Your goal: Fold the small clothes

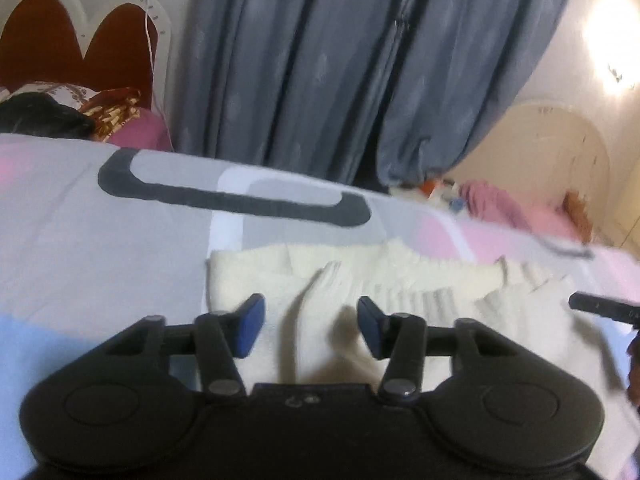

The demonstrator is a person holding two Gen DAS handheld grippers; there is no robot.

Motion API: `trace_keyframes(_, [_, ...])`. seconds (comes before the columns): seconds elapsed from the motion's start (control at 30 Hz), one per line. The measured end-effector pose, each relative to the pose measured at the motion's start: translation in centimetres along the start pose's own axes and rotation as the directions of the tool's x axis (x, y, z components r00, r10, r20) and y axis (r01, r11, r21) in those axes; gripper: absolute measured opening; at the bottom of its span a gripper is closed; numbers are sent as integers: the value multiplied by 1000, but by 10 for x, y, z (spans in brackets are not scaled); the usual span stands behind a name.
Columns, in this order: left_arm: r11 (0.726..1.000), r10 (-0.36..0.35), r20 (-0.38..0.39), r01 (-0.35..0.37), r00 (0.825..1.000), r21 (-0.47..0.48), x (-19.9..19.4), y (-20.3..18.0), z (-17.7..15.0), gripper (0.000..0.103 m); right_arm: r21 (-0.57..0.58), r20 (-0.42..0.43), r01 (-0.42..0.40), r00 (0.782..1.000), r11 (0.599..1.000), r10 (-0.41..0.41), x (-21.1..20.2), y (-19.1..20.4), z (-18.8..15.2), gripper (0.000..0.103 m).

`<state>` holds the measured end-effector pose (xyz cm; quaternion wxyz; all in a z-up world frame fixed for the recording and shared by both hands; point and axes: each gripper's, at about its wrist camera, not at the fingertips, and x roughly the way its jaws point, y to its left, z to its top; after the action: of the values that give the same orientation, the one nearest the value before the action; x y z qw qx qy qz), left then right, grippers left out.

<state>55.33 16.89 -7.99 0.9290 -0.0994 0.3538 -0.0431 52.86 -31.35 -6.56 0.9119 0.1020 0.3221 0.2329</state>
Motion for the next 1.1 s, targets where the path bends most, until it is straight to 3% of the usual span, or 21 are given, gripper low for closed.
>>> trace_keyframes(0.1, [1000, -8, -12, 8, 1000, 20, 5, -1, -1, 40, -70, -25, 23, 999, 997, -25, 11, 9, -10, 43])
trace_keyframes(0.13, [1000, -15, -13, 15, 1000, 23, 5, 0, -1, 33, -83, -32, 12, 999, 997, -15, 15, 9, -11, 35])
trace_keyframes(0.17, [1000, -22, -12, 22, 1000, 20, 5, 0, -1, 21, -90, -47, -13, 999, 996, 9, 16, 10, -13, 7])
trace_keyframes(0.2, [999, -34, -10, 34, 999, 12, 5, 1, -1, 13, -100, -50, -16, 999, 995, 11, 18, 12, -15, 3])
trace_keyframes(0.23, [999, -49, -7, 49, 999, 5, 4, 2, -1, 3, -119, -46, -14, 999, 993, 8, 18, 14, -17, 3])
trace_keyframes(0.33, [999, -49, 97, 48, 994, 8, -11, 0, -3, 3, -154, 1, 7, 1000, 988, -7, 10, 17, -19, 2])
trace_keyframes(0.43, [997, -67, 296, 74, 953, -13, -38, 1, -9, 2, -137, 123, 22, 992, 990, -5, -10, 19, -14, 2])
trace_keyframes(0.47, [997, -57, 327, 68, 943, -23, -40, 1, -10, 3, -130, 162, 27, 987, 991, -6, -15, 19, -12, 2])
trace_keyframes(0.5, [998, -42, 327, 56, 944, -34, -37, 0, -8, 3, -126, 188, 39, 982, 991, -15, -16, 18, -10, 2])
trace_keyframes(0.53, [998, -22, 291, 37, 956, -46, -27, 0, -5, 3, -124, 199, 54, 980, 991, -28, -14, 16, -10, 2])
trace_keyframes(0.63, [999, 38, 165, -32, 985, -37, 4, -4, -3, 3, -107, 122, 85, 990, 991, -72, 11, 11, -14, 2])
trace_keyframes(0.77, [997, 67, 121, -62, 990, -49, 18, 0, -9, 3, -77, 53, 100, 994, 992, -96, 30, 4, -29, 2])
trace_keyframes(0.83, [997, 68, 111, -63, 992, -45, 16, 2, -8, 9, -74, 55, 98, 994, 992, -94, 31, 2, -31, 2])
trace_keyframes(0.87, [997, 72, 112, -67, 991, -45, 12, 2, -6, 23, -78, 50, 99, 994, 992, -95, 30, 2, -31, 2])
trace_keyframes(0.93, [998, 60, 168, -60, 984, -6, -10, -10, -4, 39, -75, 46, 115, 993, 991, -112, 20, 3, -26, 3])
trace_keyframes(0.97, [999, 37, 211, -44, 977, 28, -21, -21, -4, 57, -86, 69, 127, 990, 988, -121, 12, 8, -21, 17])
trace_keyframes(1.0, [999, 16, 236, -27, 972, 43, -27, -33, -4, 67, -107, 109, 112, 989, 988, -100, 2, 18, -17, 39])
trace_keyframes(1.03, [998, -17, 230, 3, 973, 59, -25, -48, -2, 76, -128, 120, 86, 990, 988, -71, 0, 28, -15, 41])
trace_keyframes(1.1, [992, -69, 175, 50, 982, 112, -11, -78, -2, 74, -179, 48, 32, 999, 983, -24, 16, 57, -12, 41])
